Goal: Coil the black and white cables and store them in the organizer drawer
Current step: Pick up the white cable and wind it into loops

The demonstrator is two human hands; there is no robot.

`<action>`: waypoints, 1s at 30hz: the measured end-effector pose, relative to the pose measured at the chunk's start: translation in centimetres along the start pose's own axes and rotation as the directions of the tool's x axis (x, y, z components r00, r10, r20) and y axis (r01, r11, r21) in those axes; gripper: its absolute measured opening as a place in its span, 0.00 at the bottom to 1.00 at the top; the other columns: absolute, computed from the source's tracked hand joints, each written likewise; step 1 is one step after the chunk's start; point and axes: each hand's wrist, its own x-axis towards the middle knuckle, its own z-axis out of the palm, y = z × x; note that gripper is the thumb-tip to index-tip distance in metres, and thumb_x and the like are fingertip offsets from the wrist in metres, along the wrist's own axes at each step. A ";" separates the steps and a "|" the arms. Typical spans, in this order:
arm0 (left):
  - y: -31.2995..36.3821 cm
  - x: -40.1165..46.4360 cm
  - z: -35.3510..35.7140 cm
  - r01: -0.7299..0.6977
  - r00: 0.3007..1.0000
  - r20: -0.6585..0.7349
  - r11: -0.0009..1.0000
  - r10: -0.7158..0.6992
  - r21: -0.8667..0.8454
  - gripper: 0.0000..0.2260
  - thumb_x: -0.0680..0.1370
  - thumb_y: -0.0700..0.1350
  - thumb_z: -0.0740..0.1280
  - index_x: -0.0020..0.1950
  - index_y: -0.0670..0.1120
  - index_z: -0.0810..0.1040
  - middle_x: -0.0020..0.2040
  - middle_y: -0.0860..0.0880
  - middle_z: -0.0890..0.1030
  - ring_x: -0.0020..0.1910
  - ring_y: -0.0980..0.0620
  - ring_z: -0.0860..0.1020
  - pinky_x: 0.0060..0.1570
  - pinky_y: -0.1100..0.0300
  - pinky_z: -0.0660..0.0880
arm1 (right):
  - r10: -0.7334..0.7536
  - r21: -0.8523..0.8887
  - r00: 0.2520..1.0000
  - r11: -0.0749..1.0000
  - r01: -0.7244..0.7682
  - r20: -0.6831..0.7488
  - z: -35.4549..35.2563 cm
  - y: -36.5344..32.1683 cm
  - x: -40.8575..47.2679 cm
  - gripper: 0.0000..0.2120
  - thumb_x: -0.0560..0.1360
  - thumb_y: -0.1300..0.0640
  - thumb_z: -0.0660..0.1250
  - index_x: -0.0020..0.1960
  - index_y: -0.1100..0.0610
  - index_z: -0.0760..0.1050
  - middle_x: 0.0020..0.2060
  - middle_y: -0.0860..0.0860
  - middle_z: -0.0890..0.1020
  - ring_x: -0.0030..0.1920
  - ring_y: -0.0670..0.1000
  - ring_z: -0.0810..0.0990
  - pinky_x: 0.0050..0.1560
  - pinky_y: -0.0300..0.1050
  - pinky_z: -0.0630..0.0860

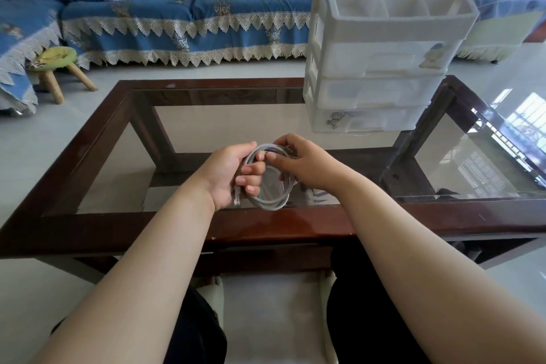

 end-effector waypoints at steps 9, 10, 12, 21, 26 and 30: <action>0.1 0.1 1.0 -0.036 0.999 0.028 0.998 0.037 -0.042 0.17 0.84 0.48 0.51 0.37 0.44 0.68 0.27 0.51 0.63 0.21 0.56 0.59 0.24 0.63 0.63 | -0.060 0.063 0.990 0.996 0.069 -0.129 0.2 0.3 0.2 0.10 0.80 0.52 0.61 0.57 0.55 0.75 0.47 0.55 0.82 0.40 0.51 0.78 0.32 0.34 0.74; 0.1 0.2 1.2 -0.034 0.999 0.041 0.999 0.036 -0.031 0.17 0.84 0.48 0.51 0.38 0.44 0.68 0.27 0.51 0.63 0.21 0.56 0.60 0.25 0.63 0.64 | -0.067 0.039 0.989 0.997 0.073 -0.131 0.1 0.4 0.2 0.10 0.80 0.52 0.61 0.57 0.55 0.75 0.47 0.54 0.81 0.41 0.50 0.78 0.31 0.33 0.73; -0.2 0.3 1.4 -0.032 0.997 0.073 0.999 0.031 0.009 0.17 0.84 0.49 0.50 0.40 0.45 0.69 0.28 0.51 0.63 0.23 0.56 0.61 0.26 0.63 0.67 | -0.108 -0.091 0.987 0.991 0.098 -0.118 -0.1 0.6 0.4 0.12 0.79 0.51 0.62 0.57 0.56 0.74 0.47 0.52 0.80 0.43 0.50 0.78 0.33 0.34 0.73; -0.2 0.7 1.6 -0.051 0.997 0.068 0.998 0.048 0.042 0.12 0.84 0.46 0.52 0.43 0.45 0.67 0.34 0.49 0.65 0.29 0.54 0.65 0.30 0.61 0.71 | -0.208 -0.231 0.974 0.955 0.184 -0.086 -1.2 1.7 0.9 0.12 0.76 0.62 0.65 0.60 0.56 0.74 0.48 0.48 0.77 0.46 0.47 0.75 0.48 0.38 0.71; -0.2 0.9 1.9 0.016 0.998 0.064 1.000 -0.016 0.011 0.14 0.84 0.47 0.53 0.40 0.45 0.67 0.32 0.50 0.65 0.27 0.55 0.63 0.27 0.63 0.67 | -0.282 -0.362 0.948 0.907 0.214 -0.148 -0.9 2.1 0.8 0.10 0.77 0.60 0.64 0.58 0.58 0.74 0.53 0.53 0.76 0.49 0.52 0.76 0.48 0.40 0.71; -0.3 1.4 2.1 -0.012 1.000 -0.029 1.000 0.012 0.003 0.18 0.84 0.53 0.53 0.38 0.45 0.67 0.30 0.51 0.62 0.24 0.56 0.60 0.23 0.65 0.62 | -0.337 -0.450 0.919 0.866 0.218 -0.203 -0.6 2.0 0.6 0.11 0.77 0.58 0.63 0.60 0.56 0.74 0.54 0.53 0.77 0.49 0.55 0.78 0.47 0.49 0.75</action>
